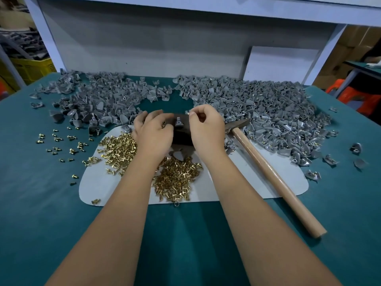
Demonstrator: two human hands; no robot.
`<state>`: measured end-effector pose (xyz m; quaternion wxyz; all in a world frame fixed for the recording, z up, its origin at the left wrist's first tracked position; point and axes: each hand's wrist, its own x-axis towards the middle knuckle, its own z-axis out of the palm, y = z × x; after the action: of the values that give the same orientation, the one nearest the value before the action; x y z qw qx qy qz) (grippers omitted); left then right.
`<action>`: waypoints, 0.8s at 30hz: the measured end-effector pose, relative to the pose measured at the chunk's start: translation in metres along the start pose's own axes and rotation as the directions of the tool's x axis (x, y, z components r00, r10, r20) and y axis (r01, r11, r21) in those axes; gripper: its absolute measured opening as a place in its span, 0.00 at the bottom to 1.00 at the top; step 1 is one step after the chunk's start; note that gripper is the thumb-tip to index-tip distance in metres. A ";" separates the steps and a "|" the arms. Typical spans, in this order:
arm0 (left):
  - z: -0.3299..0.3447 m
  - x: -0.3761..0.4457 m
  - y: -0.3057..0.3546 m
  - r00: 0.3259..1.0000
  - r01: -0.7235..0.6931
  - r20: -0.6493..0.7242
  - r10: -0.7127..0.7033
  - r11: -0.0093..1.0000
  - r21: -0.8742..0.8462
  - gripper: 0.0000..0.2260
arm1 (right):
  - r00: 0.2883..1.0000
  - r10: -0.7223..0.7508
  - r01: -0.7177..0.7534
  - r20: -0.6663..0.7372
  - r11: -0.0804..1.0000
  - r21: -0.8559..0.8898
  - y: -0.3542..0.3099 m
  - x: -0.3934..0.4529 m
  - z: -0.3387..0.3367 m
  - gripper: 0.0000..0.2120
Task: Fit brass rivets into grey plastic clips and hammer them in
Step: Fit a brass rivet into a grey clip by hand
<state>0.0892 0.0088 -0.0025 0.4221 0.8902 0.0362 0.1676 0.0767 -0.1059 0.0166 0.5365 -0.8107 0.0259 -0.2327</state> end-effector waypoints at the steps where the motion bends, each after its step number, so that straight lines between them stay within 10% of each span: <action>1: 0.000 0.000 0.000 1.000 -0.014 0.007 0.014 1.000 -0.006 0.15 | 1.000 0.007 -0.006 0.020 1.000 -0.022 0.000 0.004 0.002 0.06; 24: 0.002 -0.005 0.002 0.995 -0.098 0.021 0.100 0.992 -0.078 0.04 | 0.973 -0.204 0.220 0.108 0.961 -0.168 0.020 0.003 -0.003 0.04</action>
<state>0.0848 0.0050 -0.0042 0.4475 0.8761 -0.0197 0.1785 0.0820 -0.1173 0.0010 0.4341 -0.8634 -0.0645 -0.2490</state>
